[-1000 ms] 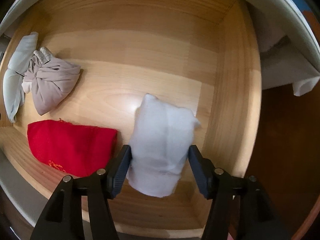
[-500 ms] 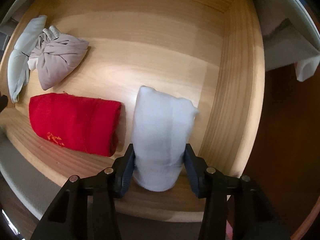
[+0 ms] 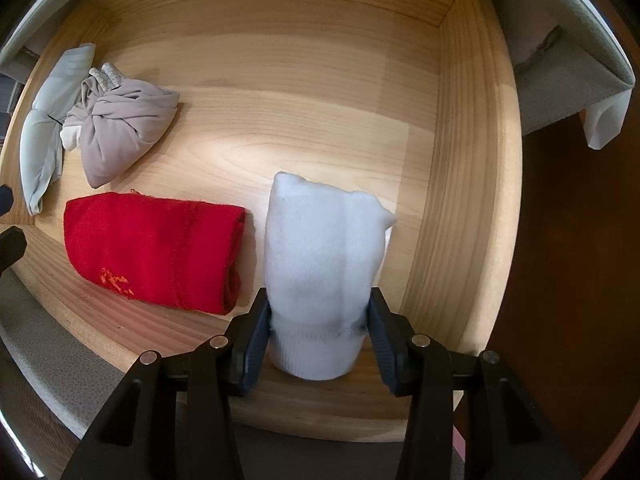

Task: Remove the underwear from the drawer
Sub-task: 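Move the left gripper toward the red underwear while the right gripper holds the white sock, then grasp the red underwear with the left gripper while the right gripper holds the white sock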

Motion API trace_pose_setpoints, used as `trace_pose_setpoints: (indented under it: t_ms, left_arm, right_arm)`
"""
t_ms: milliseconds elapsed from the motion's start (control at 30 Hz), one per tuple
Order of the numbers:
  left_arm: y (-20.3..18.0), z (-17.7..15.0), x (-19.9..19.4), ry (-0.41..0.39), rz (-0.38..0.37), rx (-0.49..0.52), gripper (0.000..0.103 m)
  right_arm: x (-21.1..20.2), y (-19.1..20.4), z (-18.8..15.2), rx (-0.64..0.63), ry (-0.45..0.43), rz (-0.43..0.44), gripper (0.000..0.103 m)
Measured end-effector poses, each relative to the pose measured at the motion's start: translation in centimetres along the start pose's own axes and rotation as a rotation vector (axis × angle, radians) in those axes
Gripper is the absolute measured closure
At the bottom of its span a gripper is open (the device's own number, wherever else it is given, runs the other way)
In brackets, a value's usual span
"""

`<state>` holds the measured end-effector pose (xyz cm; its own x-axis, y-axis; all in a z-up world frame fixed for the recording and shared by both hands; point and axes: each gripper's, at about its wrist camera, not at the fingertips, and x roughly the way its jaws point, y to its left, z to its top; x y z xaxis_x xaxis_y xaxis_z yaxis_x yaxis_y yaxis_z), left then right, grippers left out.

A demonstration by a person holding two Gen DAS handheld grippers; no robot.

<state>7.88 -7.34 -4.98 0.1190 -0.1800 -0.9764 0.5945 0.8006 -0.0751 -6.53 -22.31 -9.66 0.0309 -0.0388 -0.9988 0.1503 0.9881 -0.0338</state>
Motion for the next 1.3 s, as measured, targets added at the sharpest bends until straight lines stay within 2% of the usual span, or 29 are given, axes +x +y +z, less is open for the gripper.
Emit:
trace_pose_setpoints:
  t_ms: [167,267,367,467,600,667,733,900,1300]
  left_arm:
    - [-2.0,1.4,2.0,0.084,-0.024,0.061,0.06]
    - [-3.0,2.1,3.2,0.108,-0.021,0.085,0.06]
    - [-3.3,3.0,4.3,0.115,0.0,0.087,0.06]
    - [-3.3,3.7,5.3,0.13,-0.016,0.073,0.06]
    - [-3.1,4.3,6.8,0.192,-0.025,0.069,0.06]
    - [-2.9,4.5,7.2,0.193,0.004,0.056,0.058]
    - [-2.5,4.7,7.6,0.2,0.0,0.027,0.058]
    - [-2.4,4.2,8.2,0.205,0.055,0.044,0.058]
    - [4.5,3.1,7.8,0.225,0.125,-0.191,0.058]
  right_arm:
    - [-0.8,-1.4,-0.2,-0.003,-0.001,0.002,0.059]
    - [-0.8,-1.4,-0.2,-0.001,-0.001,0.001,0.059]
    - [-0.8,-1.4,-0.1,-0.003,-0.002,0.002,0.059]
    - [-1.2,-1.7,-0.2,-0.002,-0.003,0.004,0.06]
    - [-1.7,-1.9,-0.1,-0.001,-0.004,0.004,0.06]
    - [-1.7,-2.0,-0.1,-0.002,-0.004,0.004,0.06]
    - [-2.2,-2.0,0.0,-0.003,-0.005,0.005,0.06]
    - [-2.2,-2.0,0.1,-0.002,-0.005,0.006,0.06]
    - [-2.1,-2.0,0.2,-0.002,-0.006,0.005,0.059]
